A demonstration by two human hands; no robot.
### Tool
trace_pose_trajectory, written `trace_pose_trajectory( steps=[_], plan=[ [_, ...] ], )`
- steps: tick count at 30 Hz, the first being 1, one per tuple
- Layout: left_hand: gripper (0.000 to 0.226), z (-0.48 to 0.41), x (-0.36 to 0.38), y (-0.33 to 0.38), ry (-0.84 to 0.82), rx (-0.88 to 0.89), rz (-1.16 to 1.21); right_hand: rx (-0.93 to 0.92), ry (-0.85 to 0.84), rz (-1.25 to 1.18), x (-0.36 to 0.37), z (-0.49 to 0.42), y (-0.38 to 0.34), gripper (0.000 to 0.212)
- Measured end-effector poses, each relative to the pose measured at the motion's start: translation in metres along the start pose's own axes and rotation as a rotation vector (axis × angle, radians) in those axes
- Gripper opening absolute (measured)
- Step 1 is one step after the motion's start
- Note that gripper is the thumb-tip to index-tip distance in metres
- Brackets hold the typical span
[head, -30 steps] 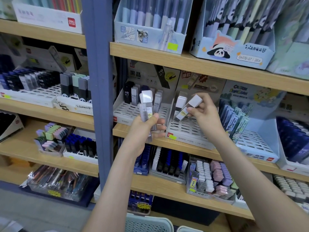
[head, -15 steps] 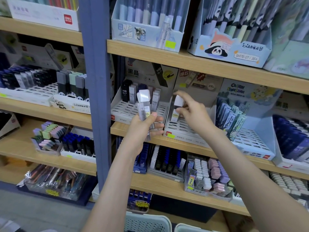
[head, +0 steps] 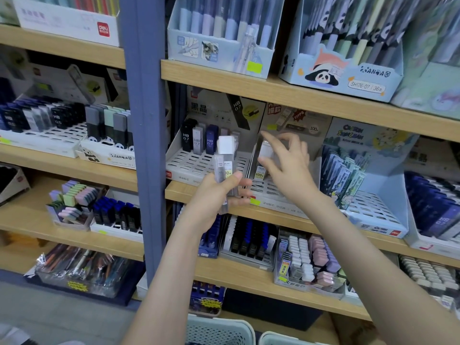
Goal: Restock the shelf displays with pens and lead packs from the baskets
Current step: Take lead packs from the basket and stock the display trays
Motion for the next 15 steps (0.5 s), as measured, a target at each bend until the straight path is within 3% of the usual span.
trace_pose_trajectory(
  steps=[6,12,15],
  plan=[
    [0.016,0.010,0.016,-0.002,-0.185,-0.106,-0.011,0.164,-0.311,-0.776,0.000,0.012,-0.028,0.012],
    [0.013,0.012,0.018,0.000,-0.196,-0.107,-0.033,0.174,-0.363,-1.005,0.001,0.014,-0.019,0.002],
    [0.018,0.015,0.020,0.001,-0.222,-0.143,-0.004,0.119,-0.422,-1.089,0.003,0.016,-0.016,0.014]
  ],
)
Point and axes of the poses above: each hand's wrist, its own z-axis away from the middle knuckle, its own x-axis out of the palm, y = z × x, the point moved 4 cm from there along -z, towards the middle knuckle, and after that the axes turned 12 degrees about z, right-handed, at the moved point
